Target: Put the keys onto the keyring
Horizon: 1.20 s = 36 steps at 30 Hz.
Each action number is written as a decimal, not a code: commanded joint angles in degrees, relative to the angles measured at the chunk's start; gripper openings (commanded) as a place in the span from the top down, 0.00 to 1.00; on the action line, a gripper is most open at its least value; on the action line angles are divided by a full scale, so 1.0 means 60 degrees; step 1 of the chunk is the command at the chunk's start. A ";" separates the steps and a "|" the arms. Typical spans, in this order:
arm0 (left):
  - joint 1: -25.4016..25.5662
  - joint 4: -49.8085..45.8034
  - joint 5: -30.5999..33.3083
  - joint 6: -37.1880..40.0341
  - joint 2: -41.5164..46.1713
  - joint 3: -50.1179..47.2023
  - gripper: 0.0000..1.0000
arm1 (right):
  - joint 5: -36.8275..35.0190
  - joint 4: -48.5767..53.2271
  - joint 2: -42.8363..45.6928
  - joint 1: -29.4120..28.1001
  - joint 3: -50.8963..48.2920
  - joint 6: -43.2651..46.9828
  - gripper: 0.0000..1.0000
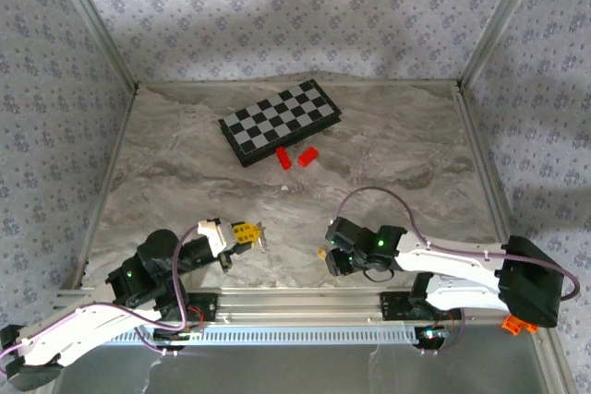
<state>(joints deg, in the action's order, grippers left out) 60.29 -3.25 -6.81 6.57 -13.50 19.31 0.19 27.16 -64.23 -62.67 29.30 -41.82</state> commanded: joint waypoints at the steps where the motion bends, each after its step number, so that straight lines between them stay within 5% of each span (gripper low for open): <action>1: 0.0058 0.0387 -0.0148 0.0060 0.0141 0.0092 1.00 | -0.0093 -0.0710 0.0099 -0.0010 -0.0276 -0.0285 0.63; 27: 0.0057 0.0356 -0.0128 0.0071 0.0221 0.0091 1.00 | -0.0411 -0.0722 -0.0410 0.0077 -0.0057 0.0117 0.91; 36: 0.0059 0.0409 -0.0107 0.0141 0.0106 0.0092 1.00 | -0.0440 0.0733 -0.0594 -0.0013 0.0609 0.0382 1.00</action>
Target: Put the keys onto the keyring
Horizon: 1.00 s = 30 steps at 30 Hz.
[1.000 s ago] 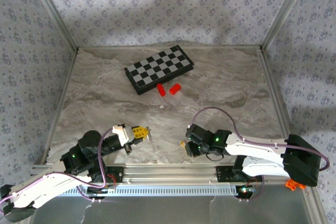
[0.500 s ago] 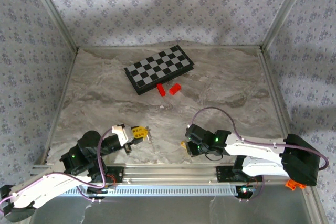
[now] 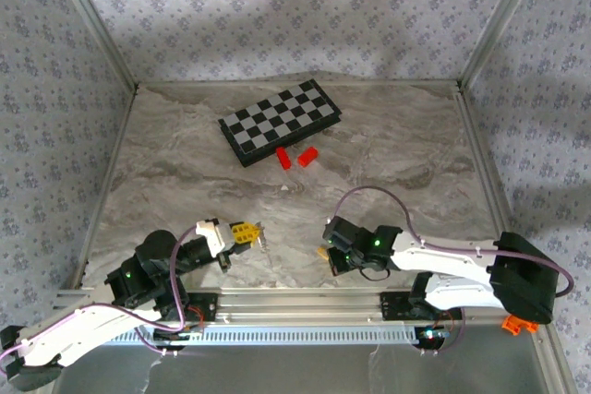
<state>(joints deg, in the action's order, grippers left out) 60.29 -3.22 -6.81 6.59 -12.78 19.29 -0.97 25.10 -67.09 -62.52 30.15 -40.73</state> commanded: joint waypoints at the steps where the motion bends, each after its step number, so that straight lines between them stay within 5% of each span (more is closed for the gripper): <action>1: 0.0055 0.0405 -0.0096 0.0145 -0.0043 0.0108 1.00 | -0.0199 0.1457 -0.0187 -0.0025 0.0613 0.0177 1.00; 12: 0.0051 0.0290 -0.0051 0.0154 -0.0024 0.0113 1.00 | 0.0757 0.4758 -0.1829 -0.0024 0.1799 0.0283 1.00; 30: 0.0147 0.0146 0.0076 0.0204 -0.0044 0.0153 1.00 | 0.0401 0.4683 -0.2833 -0.0017 0.2629 0.1170 0.95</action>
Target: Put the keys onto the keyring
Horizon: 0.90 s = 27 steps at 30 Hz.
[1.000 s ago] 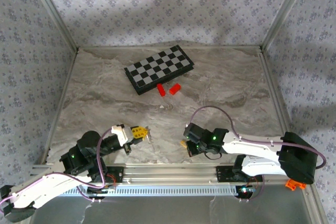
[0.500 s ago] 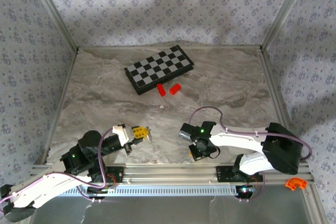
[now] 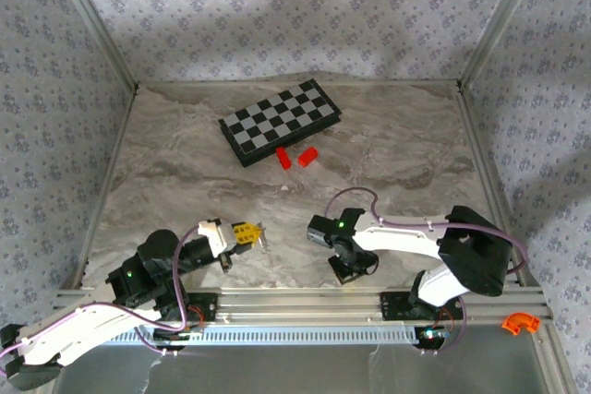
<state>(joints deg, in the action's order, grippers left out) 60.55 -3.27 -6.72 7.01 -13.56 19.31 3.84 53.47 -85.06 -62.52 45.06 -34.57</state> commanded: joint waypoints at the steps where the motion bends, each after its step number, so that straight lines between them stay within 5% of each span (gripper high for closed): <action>1: 0.0138 0.0127 0.0091 0.0172 0.0091 0.0167 1.00 | -0.0513 -0.0091 0.0323 -0.0074 0.0131 0.0072 0.91; 11: 0.0235 0.0266 0.0124 0.0180 0.0065 0.0107 1.00 | -0.1702 -0.0714 0.2357 -0.0748 -0.0418 -0.1473 0.52; 21: 0.0242 0.0353 0.0006 0.0158 0.0032 0.0103 1.00 | -0.2807 -0.2457 0.5033 -0.1947 -0.2787 -0.3390 0.42; 27: 0.0235 0.0382 -0.0049 0.0164 0.0035 0.0092 1.00 | -0.2970 -0.3448 0.6778 -0.2119 -0.4223 -0.3576 0.48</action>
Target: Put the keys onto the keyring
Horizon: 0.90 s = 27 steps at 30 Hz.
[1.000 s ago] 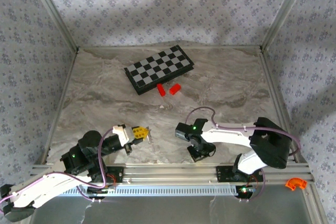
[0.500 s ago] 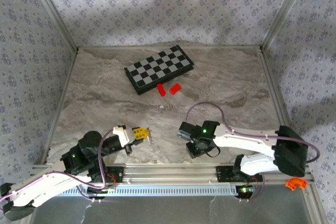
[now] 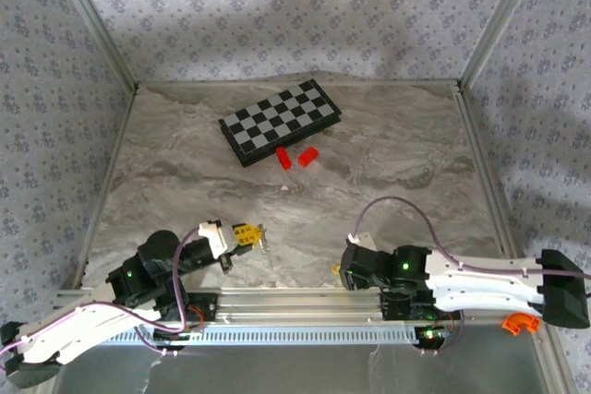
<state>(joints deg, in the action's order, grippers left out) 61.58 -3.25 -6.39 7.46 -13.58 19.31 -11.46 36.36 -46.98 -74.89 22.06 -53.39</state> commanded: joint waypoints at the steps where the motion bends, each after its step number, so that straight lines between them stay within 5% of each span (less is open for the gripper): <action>1: 0.0063 0.0380 -0.0094 0.0077 0.0053 0.0080 1.00 | -0.0411 -0.0596 0.0669 -0.0077 -0.0534 -0.0448 0.49; 27: 0.0063 0.0336 -0.0167 0.0031 0.0369 0.0059 1.00 | -0.0153 -0.0970 -0.0114 -0.0086 -0.0454 -0.0278 0.82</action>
<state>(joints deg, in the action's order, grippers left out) 61.58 -3.25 -6.61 7.46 -12.36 19.25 -11.18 30.85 -47.46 -75.05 18.15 -54.85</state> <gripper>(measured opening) 0.045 0.182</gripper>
